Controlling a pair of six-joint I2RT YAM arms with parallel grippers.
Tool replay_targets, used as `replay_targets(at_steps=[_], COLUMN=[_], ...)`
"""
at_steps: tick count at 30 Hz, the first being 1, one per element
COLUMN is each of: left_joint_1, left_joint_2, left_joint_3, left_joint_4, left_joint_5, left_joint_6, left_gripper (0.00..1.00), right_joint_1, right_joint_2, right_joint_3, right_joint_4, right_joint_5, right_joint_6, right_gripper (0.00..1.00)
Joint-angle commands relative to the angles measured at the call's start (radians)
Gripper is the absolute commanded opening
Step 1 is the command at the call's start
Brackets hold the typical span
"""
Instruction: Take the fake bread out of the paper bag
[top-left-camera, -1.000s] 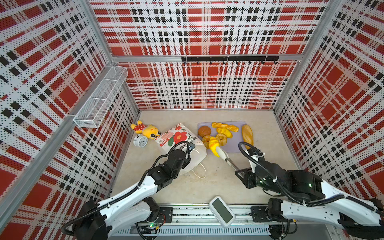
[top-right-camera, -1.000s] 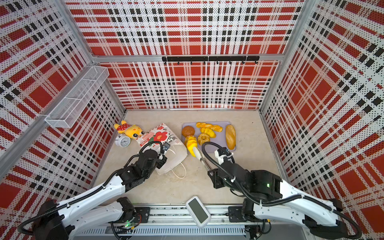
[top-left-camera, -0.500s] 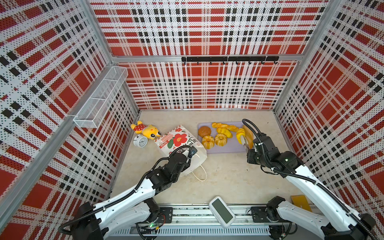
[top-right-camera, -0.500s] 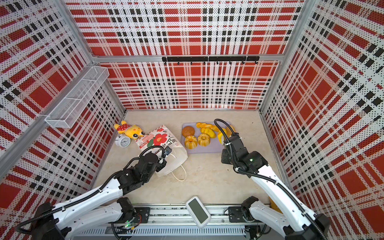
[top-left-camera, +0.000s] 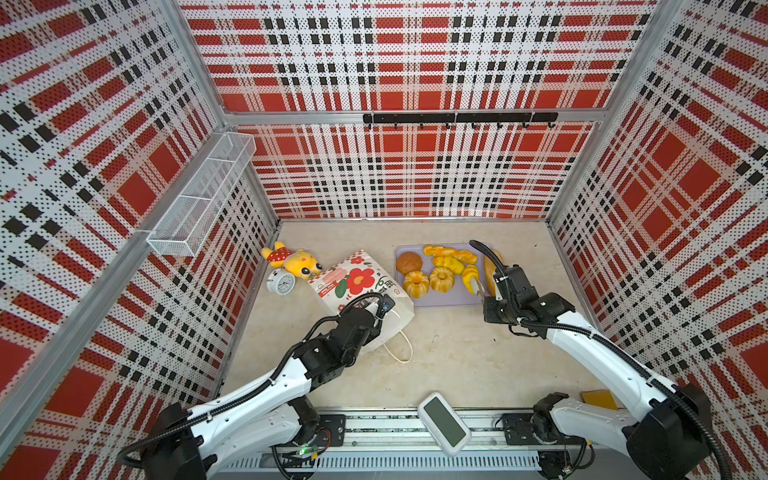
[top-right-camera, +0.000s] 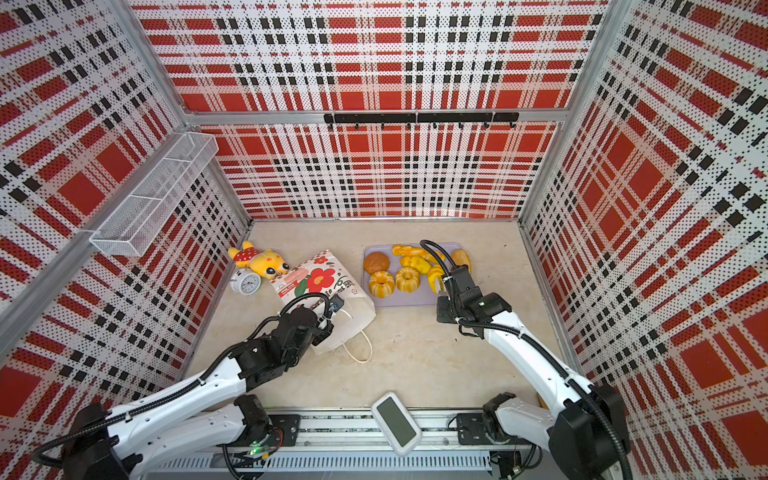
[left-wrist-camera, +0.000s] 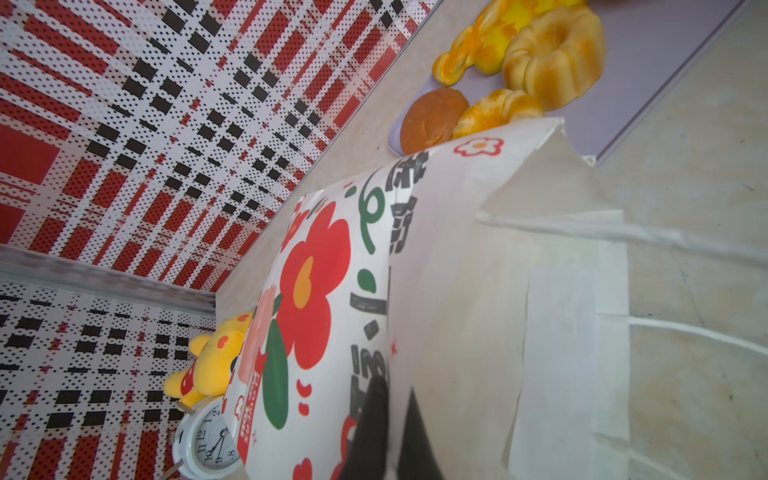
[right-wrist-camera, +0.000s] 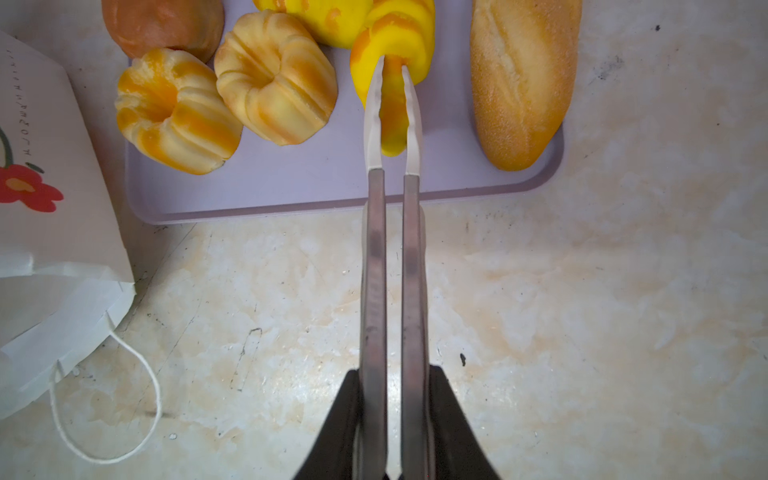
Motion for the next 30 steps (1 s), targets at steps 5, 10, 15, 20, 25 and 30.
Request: replay_targets(at_steps=[5,10,15,20,25,30], left_joint_1=[-0.006,-0.005,-0.007,-0.007,-0.007,-0.007], left_joint_2=[0.006,0.014,0.008,0.004,0.004,-0.001], left_joint_3=[-0.011,-0.008,-0.009,-0.01,-0.009,-0.01], left_joint_4=[0.019,0.021,0.02,0.021,0.02,0.018], left_joint_5=[-0.005,-0.002,0.0,0.0,0.0,-0.003], left_joint_6=[-0.033,-0.036,-0.038,-0.043,-0.044,-0.044], left_gripper=[0.0,0.0,0.0,0.0,0.0,0.0], right_joint_1=[-0.029,-0.039,-0.043,-0.042,-0.043,-0.042], right_joint_2=[0.0,-0.024,-0.02,-0.032,-0.061,-0.124], right_joint_3=[0.007,-0.014,0.01,0.033,0.059,0.103], right_joint_4=[0.04,0.035,0.007,-0.022,-0.052,-0.068], right_joint_5=[0.027,0.024,-0.003,0.0,-0.021,-0.154], right_joint_6=[-0.05,-0.04,-0.041,-0.034,-0.03,-0.033], right_gripper=[0.0,0.02,0.31,0.38,0.39,0.33])
